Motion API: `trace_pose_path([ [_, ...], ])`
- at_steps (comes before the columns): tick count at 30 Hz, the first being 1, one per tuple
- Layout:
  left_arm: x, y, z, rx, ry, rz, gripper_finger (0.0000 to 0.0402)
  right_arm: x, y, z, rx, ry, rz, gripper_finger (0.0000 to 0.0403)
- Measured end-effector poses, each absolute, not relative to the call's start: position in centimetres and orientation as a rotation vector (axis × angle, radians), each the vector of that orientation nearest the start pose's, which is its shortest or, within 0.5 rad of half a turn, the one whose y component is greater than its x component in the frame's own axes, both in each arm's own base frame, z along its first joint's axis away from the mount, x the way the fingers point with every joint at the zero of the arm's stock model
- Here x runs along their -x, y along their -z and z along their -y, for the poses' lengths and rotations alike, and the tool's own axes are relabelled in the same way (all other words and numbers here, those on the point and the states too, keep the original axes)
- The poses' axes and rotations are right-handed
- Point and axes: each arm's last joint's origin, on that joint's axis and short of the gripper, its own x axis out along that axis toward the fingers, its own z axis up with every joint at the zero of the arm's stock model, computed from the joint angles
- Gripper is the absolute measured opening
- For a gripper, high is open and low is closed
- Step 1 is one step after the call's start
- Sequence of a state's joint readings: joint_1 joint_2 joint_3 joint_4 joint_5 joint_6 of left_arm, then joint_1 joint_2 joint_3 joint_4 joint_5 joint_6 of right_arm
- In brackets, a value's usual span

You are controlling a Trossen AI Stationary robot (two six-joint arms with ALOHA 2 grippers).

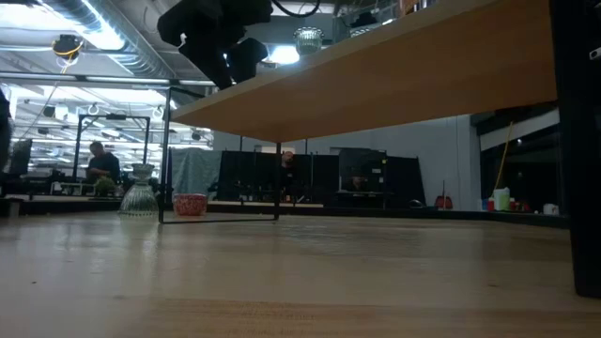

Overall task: Pick & Place candle stick holders
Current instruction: Put the black red scented candle on the shelf

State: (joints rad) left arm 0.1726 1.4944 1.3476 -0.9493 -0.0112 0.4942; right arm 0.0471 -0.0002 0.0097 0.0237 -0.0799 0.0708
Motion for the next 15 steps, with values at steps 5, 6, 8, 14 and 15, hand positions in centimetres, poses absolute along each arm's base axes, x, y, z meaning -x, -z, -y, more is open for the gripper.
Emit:
trace_pose_path([
  [5, -29.1, -30.4, -5.1, -0.338, 0.096, -1.106, 0.0345, -9.7, -16.9, -0.7, -0.07, -0.128, 0.029, 0.0001],
  [6, -29.1, -30.4, -5.1, -0.335, 0.093, -1.106, 0.035, -9.7, -16.9, -0.7, -0.07, -0.129, 0.029, 0.0001],
  [8, -29.1, -30.4, -5.1, -0.331, 0.088, -1.106, 0.0359, -9.7, -16.9, -0.7, -0.07, -0.128, 0.029, 0.0001],
  [14, -29.1, -31.6, -5.0, -0.377, 0.061, -1.097, 0.037, -9.7, -16.9, -0.7, -0.07, -0.128, 0.029, 0.0001],
  [15, -29.1, -32.2, -5.0, -0.38, 0.056, -1.087, 0.0369, -9.7, -16.9, -0.7, -0.07, -0.128, 0.029, 0.0001],
])
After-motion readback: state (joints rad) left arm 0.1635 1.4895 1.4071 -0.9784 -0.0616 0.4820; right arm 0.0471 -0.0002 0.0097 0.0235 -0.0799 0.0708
